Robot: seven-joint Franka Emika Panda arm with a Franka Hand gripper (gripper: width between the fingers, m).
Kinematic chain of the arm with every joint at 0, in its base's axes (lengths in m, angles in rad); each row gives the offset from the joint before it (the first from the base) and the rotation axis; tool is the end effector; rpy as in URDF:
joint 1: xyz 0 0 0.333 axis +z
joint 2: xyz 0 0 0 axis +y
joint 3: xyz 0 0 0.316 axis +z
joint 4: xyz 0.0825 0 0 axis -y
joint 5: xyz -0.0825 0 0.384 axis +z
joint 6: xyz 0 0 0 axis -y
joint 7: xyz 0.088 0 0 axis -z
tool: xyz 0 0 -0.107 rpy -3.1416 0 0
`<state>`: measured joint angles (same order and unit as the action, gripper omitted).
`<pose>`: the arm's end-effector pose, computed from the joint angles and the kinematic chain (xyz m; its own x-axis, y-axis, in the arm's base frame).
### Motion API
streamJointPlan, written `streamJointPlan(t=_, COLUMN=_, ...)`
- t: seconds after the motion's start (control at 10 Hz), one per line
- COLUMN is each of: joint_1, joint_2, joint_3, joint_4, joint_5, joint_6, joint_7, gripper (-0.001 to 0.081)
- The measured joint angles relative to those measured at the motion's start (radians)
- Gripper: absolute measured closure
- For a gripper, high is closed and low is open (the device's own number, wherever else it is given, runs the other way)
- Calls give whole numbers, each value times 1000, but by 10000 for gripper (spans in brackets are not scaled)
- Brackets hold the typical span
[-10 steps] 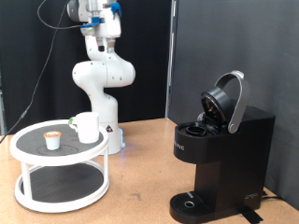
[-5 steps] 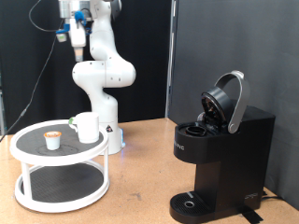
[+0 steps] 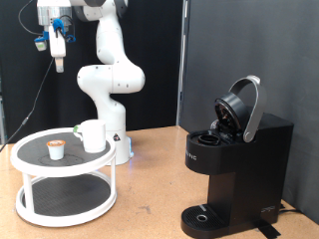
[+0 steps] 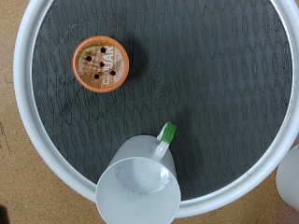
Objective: Make a cup of coffee with the keurig machine
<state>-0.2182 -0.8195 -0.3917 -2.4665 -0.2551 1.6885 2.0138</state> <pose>0.2387 -0.2232 0.5342 -0.7874 -0.6158 -0.0293 -0.6162 0.7876 0.0065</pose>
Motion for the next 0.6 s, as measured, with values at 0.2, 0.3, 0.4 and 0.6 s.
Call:
streamJointPlan(t=0.2, joint_1=1, joint_2=-1, joint_3=-10, joint_4=-17, joint_5=7, joint_6=25, joint_7=-30, gripper=71)
streamJointPlan(t=0.3, joint_1=1, joint_2=4, joint_3=-19, joint_4=-36, joint_5=7, joint_6=59, joint_7=-32, gripper=71)
streamJointPlan(t=0.4, joint_1=1, joint_2=15, joint_3=-23, joint_4=-57, joint_5=4, joint_6=101, joint_7=-32, gripper=71)
streamJointPlan(t=0.6, joint_1=-1, joint_2=62, joint_3=-31, joint_4=-96, joint_5=3, joint_6=198, joint_7=-6, gripper=71)
